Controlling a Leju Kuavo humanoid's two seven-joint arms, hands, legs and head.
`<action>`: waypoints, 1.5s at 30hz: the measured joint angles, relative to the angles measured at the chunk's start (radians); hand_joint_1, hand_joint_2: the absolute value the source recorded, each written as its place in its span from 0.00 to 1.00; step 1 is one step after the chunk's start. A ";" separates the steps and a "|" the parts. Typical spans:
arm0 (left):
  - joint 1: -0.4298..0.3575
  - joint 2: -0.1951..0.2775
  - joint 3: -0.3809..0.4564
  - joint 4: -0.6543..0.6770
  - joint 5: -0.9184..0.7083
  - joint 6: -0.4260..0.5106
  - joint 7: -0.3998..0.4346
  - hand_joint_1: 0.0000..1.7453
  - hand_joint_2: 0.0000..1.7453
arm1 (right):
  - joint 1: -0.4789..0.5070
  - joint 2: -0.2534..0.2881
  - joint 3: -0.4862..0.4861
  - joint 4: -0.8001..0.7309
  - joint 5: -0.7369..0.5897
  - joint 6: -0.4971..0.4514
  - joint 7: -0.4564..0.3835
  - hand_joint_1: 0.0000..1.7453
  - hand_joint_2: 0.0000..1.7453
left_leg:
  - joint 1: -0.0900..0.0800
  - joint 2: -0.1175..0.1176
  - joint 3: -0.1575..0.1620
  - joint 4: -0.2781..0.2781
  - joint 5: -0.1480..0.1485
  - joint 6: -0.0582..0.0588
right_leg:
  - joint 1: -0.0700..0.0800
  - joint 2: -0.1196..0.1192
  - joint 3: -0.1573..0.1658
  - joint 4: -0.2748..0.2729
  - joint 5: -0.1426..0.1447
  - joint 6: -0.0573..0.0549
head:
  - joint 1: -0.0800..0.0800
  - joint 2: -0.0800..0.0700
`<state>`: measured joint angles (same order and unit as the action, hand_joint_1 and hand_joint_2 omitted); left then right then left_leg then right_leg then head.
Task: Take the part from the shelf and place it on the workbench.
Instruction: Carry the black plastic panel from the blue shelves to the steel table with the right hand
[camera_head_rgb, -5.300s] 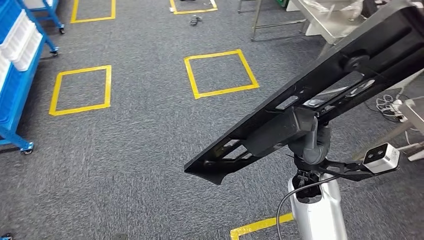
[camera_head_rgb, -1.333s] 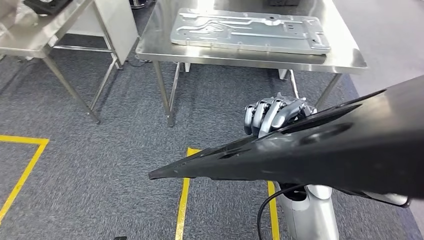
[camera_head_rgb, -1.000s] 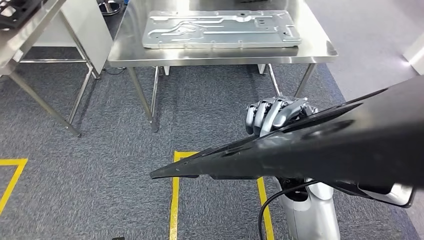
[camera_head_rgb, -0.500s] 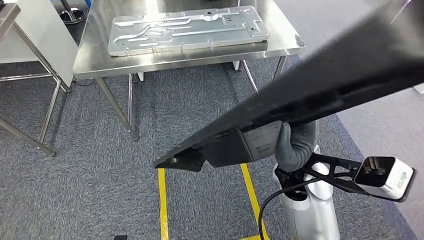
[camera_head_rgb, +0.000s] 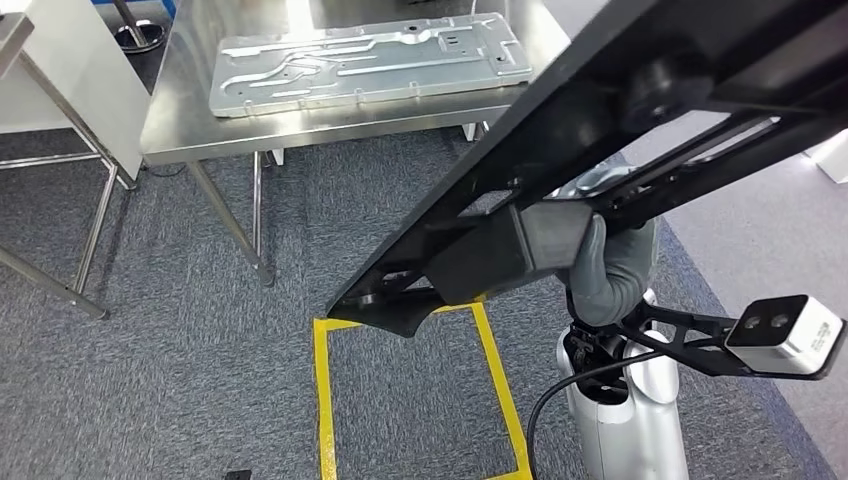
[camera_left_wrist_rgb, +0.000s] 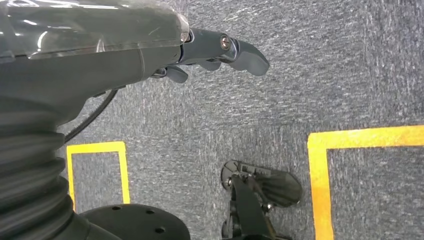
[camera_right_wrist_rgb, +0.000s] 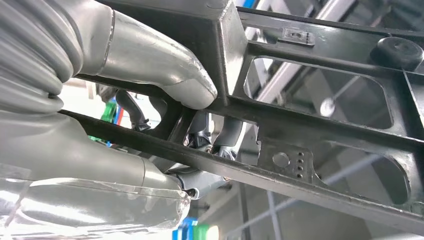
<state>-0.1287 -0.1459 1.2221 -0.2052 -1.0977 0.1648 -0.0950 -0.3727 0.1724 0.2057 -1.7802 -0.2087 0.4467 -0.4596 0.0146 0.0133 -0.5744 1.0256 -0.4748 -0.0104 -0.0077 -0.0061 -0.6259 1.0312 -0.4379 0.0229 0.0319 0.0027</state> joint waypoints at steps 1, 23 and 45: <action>0.000 0.000 0.000 0.000 0.000 -0.001 0.002 0.00 1.00 | 0.000 0.000 -0.001 -0.001 -0.005 -0.001 0.003 1.00 1.00 | 0.001 0.002 0.003 -0.003 -0.002 -0.007 | -0.001 0.004 0.002 -0.003 0.001 -0.007 | 0.000 0.000; 0.004 0.005 0.006 0.000 0.002 -0.001 0.022 0.00 1.00 | -0.006 -0.002 0.001 -0.001 -0.036 0.023 0.033 1.00 1.00 | 0.000 -0.008 0.025 -0.012 -0.005 0.034 | -0.006 0.015 -0.115 0.261 -0.123 0.021 | 0.002 0.000; 0.007 0.005 0.008 0.000 0.002 0.001 0.025 0.00 1.00 | -0.002 -0.004 0.008 0.006 -0.042 -0.001 0.064 1.00 1.00 | -0.011 -0.007 -0.015 0.008 -0.009 0.018 | 0.018 0.020 0.007 0.003 0.004 -0.038 | -0.001 0.000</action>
<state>-0.1212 -0.1412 1.2299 -0.2052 -1.0956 0.1655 -0.0703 -0.3749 0.1681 0.2141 -1.7744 -0.2503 0.4454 -0.3952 0.0038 0.0059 -0.5897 1.0337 -0.4842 0.0071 0.0103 0.0138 -0.6186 1.0338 -0.4340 -0.0147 0.0308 0.0027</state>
